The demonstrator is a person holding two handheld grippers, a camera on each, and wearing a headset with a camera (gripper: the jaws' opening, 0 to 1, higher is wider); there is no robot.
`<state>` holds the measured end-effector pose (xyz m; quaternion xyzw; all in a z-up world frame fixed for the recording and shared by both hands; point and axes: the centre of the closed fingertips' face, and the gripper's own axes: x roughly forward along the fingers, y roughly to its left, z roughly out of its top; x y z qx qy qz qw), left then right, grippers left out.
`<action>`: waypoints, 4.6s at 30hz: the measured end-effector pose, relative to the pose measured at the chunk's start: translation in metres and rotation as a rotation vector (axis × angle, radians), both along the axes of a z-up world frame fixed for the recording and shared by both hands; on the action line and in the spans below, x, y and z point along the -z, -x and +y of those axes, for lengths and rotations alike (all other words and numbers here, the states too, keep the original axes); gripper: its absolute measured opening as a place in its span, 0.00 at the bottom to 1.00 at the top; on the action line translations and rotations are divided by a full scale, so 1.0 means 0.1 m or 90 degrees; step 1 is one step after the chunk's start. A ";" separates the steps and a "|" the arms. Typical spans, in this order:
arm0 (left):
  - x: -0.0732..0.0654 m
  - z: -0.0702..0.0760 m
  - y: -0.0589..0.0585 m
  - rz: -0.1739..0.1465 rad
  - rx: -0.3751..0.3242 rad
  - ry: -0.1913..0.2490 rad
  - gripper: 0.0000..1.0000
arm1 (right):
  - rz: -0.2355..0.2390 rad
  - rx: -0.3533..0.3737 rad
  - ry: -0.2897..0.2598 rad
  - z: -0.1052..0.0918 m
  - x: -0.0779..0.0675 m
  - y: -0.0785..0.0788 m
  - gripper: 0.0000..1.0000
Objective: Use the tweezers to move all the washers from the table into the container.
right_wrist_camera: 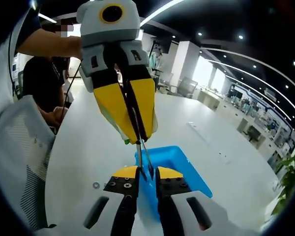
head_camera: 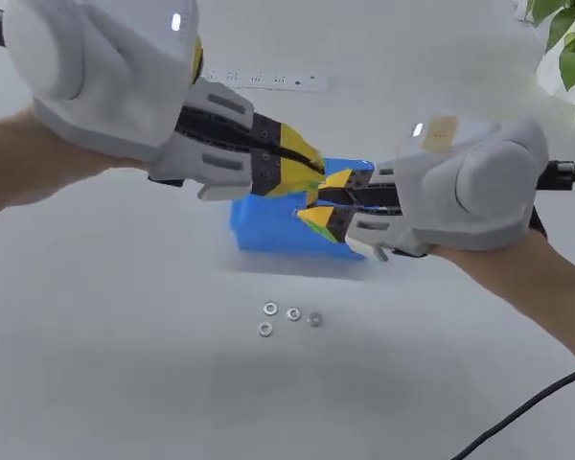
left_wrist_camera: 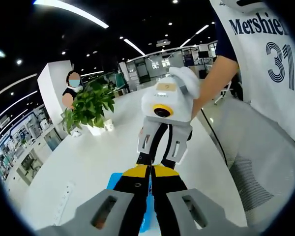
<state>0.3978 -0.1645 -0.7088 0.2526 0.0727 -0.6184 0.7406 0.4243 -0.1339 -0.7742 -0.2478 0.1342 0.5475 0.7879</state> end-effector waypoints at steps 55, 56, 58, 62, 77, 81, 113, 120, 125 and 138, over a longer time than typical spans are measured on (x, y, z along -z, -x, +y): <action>0.73 -0.08 0.39 0.145 -0.027 -0.011 0.05 | 0.165 0.005 0.000 -0.03 0.85 0.54 0.14; 0.73 -0.09 0.39 0.146 -0.028 -0.011 0.05 | 0.166 0.004 0.000 -0.03 0.85 0.54 0.14; 0.72 -0.09 0.39 0.149 -0.027 -0.010 0.05 | 0.168 0.005 -0.001 -0.04 0.85 0.54 0.14; 0.71 -0.10 0.38 0.148 -0.027 -0.008 0.05 | 0.169 0.006 -0.002 -0.05 0.85 0.55 0.14; 0.76 -0.12 0.36 0.154 -0.029 -0.018 0.05 | 0.189 0.016 -0.004 -0.09 0.91 0.53 0.14; 0.76 -0.12 0.35 0.154 -0.032 -0.021 0.05 | 0.190 0.017 -0.003 -0.08 0.92 0.52 0.14; 0.77 -0.13 0.35 0.205 -0.037 -0.015 0.05 | 0.205 -0.049 0.035 -0.13 0.96 0.56 0.13; 0.77 -0.11 0.31 0.215 -0.043 -0.013 0.05 | 0.203 -0.065 0.043 -0.12 0.97 0.55 0.11; 0.77 -0.12 0.30 0.214 -0.044 -0.012 0.05 | 0.196 -0.064 0.047 -0.12 0.97 0.56 0.11; 0.67 -0.07 0.34 0.194 -0.047 -0.017 0.05 | 0.165 -0.054 0.051 -0.13 0.86 0.55 0.11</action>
